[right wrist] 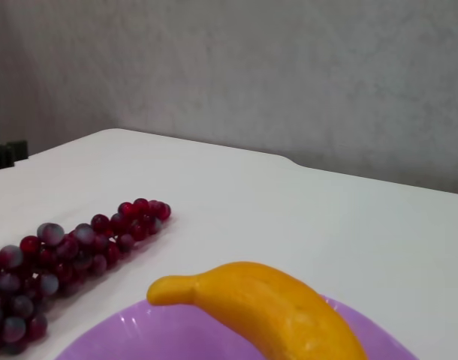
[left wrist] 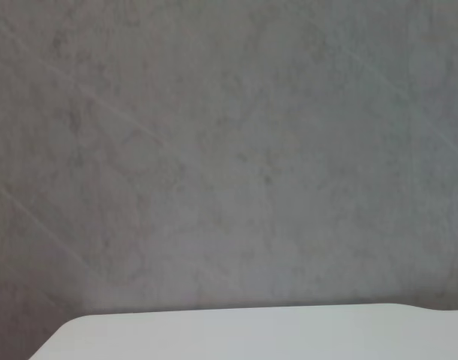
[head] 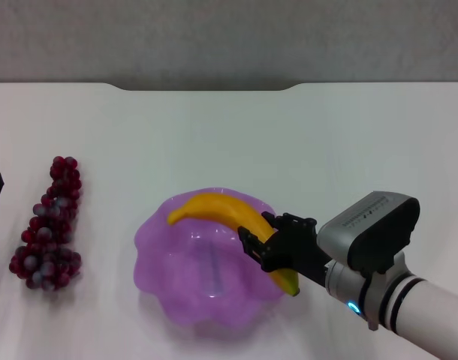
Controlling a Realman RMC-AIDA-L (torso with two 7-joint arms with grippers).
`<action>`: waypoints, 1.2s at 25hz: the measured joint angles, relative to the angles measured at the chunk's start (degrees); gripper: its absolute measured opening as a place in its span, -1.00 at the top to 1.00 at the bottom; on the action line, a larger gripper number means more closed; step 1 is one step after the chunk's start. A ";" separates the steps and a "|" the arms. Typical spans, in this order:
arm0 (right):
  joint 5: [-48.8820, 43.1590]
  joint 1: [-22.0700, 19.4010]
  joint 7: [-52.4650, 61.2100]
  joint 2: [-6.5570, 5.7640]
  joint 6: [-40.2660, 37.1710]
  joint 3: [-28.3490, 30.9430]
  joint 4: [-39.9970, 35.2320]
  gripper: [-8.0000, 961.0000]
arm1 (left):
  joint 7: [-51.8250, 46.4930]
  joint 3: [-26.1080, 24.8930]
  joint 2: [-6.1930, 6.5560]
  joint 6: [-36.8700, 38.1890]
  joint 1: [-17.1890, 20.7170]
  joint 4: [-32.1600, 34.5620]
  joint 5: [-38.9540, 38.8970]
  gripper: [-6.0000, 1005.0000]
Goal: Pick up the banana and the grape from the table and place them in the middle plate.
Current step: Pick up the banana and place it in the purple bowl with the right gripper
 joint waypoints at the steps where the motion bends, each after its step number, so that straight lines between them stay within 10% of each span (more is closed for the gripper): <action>1: 0.00 0.04 0.06 -0.02 0.00 0.06 0.04 -0.07 | 0.00 0.01 -0.01 0.14 0.02 0.00 0.01 -0.35; 30: -0.20 4.60 6.60 0.11 2.69 -0.45 3.26 -0.11 | -0.22 0.02 -0.11 1.41 0.25 -0.09 -0.02 -0.35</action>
